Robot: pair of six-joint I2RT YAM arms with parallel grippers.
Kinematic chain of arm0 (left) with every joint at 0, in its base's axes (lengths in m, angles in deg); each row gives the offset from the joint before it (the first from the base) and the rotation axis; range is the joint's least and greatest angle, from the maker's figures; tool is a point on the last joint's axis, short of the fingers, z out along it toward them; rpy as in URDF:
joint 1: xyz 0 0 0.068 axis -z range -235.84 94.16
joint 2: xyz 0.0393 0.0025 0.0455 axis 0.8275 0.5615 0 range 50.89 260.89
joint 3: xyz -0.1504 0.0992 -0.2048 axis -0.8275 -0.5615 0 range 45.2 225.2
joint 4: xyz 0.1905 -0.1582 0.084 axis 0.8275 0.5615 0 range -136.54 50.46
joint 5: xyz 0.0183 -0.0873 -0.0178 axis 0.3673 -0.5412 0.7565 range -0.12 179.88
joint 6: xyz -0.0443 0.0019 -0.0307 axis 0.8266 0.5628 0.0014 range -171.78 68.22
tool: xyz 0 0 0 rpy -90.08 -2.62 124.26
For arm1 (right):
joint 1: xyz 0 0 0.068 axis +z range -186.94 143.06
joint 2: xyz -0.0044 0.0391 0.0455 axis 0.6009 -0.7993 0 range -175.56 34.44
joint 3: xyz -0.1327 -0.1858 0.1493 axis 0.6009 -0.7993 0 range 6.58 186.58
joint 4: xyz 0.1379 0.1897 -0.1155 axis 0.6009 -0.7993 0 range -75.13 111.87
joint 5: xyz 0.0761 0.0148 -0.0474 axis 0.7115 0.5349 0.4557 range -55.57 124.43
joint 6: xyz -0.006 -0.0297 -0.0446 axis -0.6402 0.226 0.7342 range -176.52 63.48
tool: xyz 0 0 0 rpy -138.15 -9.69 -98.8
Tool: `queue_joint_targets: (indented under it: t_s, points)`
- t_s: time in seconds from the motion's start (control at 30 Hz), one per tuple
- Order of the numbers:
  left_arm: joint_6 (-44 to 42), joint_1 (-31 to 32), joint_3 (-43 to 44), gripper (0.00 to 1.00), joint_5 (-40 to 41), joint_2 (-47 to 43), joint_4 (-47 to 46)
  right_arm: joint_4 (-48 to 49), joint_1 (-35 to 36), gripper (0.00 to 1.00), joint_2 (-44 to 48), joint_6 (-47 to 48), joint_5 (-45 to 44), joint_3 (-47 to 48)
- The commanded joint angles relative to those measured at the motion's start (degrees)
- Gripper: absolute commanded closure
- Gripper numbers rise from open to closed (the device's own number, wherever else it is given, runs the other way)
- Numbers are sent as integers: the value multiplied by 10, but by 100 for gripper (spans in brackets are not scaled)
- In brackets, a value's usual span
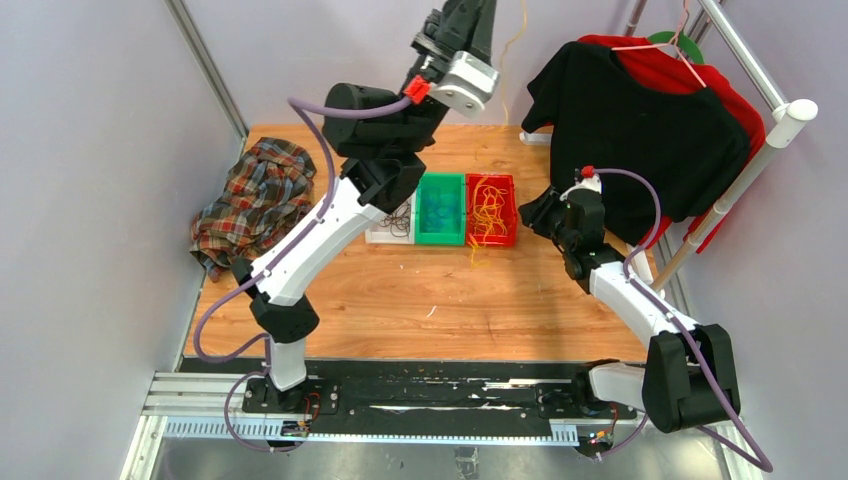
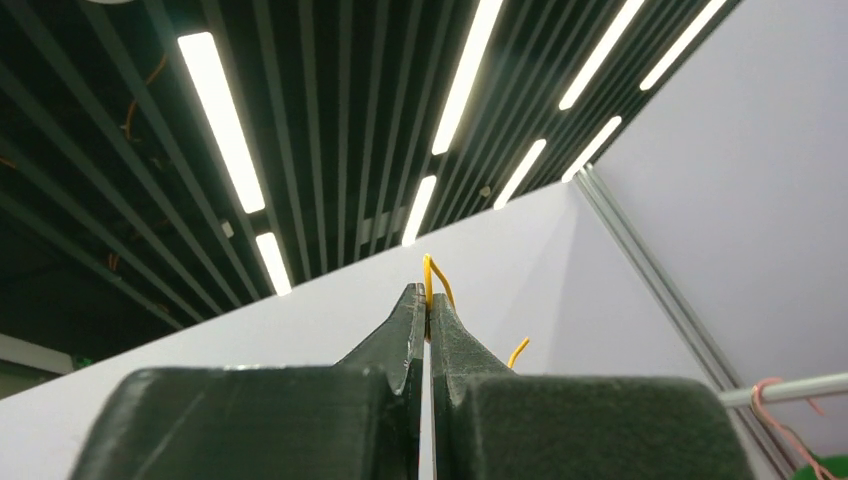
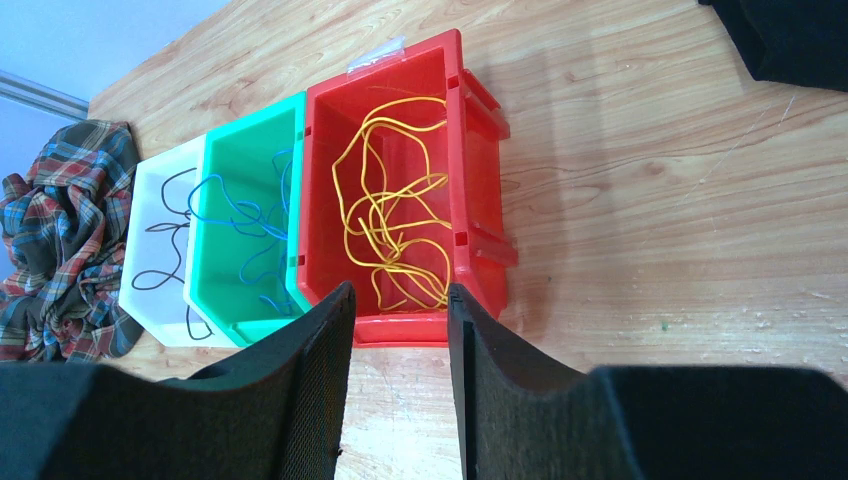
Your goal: Untangle the cables
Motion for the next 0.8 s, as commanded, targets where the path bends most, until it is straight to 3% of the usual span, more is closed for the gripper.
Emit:
queue_joint_targets:
  t_s: [0.0,0.33,0.77]
  points:
    - [-22,-6,-3,100,23,29,18,8,-9,61,8,-7,4,1]
    - [-24,-40,17,99,44,89,48,15,-18,61,-1,-2,-3,-11]
    - [-19,-79,-60,99,73,113,56,12,-55,62,-18,-9,0,-30]
